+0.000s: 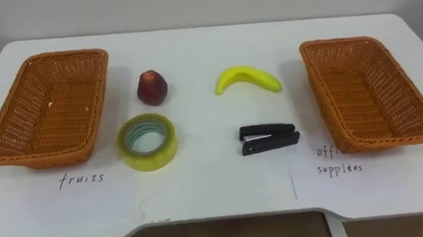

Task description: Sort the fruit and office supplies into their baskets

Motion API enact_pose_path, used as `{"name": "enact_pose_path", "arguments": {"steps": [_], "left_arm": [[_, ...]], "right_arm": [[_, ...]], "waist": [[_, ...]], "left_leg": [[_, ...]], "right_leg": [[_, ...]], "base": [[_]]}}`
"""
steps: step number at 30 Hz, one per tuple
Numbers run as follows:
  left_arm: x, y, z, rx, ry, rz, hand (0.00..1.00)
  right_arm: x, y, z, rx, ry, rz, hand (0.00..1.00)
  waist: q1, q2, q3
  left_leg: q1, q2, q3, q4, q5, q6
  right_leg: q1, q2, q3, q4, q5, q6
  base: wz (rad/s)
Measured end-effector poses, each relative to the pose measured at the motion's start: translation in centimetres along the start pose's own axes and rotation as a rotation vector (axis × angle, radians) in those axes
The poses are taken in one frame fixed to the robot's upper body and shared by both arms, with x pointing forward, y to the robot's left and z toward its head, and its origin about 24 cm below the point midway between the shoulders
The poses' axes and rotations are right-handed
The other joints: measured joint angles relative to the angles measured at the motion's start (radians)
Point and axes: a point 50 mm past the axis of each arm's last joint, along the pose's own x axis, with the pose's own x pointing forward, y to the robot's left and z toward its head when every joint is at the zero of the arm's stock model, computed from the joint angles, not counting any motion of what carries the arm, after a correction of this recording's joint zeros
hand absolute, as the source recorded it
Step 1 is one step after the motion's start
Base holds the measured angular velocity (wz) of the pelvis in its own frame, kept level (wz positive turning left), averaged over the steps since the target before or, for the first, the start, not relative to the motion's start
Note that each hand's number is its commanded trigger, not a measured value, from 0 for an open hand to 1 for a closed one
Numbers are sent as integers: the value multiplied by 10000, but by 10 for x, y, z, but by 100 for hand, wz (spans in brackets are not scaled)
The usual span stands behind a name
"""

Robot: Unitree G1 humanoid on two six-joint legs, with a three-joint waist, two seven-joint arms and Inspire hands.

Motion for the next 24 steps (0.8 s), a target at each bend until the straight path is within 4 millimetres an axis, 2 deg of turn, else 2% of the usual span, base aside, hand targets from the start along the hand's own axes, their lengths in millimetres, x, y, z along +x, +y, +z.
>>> {"name": "enact_pose_path", "arguments": {"steps": [7,11,17,24], "left_arm": [[-2,9,-7,-340,99,296,0],[-3,15,-8,-528,48,518,0],[-2,27,-4,-1069,-117,1092,0],[-4,38,-11,-1395,99,1617,0]], "right_arm": [[-6,-19,-9,859,-1,-860,0],[-8,-28,-6,1699,-324,-1340,0],[-11,-42,18,3369,-1411,-2362,0],[-21,-57,55,4368,-2948,-3612,0]], "waist": [[-41,-3,-38],[-107,-26,-17],[-449,-72,-3],[-789,-181,-53]], "left_leg": [[60,3,22,-1,-11,-9],[104,3,47,-14,-13,-8],[145,7,39,-25,-22,1],[194,2,135,-47,-40,8]], "right_leg": [[14,2,33,33,-20,-4],[22,4,90,64,-20,-4],[32,21,175,103,-19,-5],[-26,20,299,190,-29,0]], "base": [[0],[-3],[-1],[-5]]}}
